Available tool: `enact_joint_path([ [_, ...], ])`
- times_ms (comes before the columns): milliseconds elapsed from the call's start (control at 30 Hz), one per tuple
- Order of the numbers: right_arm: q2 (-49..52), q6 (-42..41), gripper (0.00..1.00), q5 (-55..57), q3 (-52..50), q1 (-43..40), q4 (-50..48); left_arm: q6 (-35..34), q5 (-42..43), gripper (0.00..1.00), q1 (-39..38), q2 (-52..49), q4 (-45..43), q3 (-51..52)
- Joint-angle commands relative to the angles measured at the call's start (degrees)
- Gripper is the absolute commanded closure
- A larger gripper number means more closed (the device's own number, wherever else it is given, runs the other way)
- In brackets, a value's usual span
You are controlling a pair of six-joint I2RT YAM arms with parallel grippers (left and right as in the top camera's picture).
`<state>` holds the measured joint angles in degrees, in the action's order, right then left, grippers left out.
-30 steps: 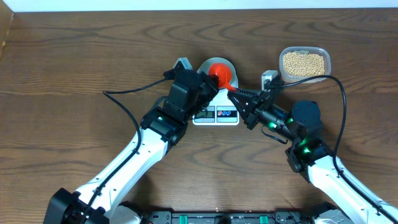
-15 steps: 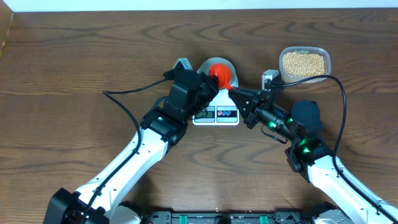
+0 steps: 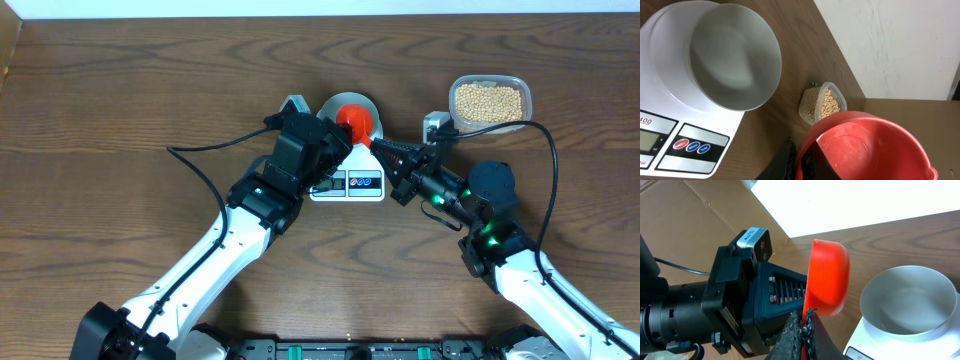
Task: Scoop item into bowl and weigh 50g on scale
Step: 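Grasp the scoop handle with the right gripper above the scale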
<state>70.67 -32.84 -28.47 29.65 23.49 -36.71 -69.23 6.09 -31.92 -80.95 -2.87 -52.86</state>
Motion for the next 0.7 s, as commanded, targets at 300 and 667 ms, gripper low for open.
enact_joint_path([
  [300, -0.2, 1.9, 0.99, -0.3, 1.2, 0.5, 0.5, 0.1, 0.5, 0.93, -0.2, -0.2, 0.7, 0.0],
  [667, -0.2, 2.3, 0.99, -0.1, 1.2, 0.5, 0.9, 0.1, 0.5, 0.93, -0.2, -0.2, 0.6, 0.0],
])
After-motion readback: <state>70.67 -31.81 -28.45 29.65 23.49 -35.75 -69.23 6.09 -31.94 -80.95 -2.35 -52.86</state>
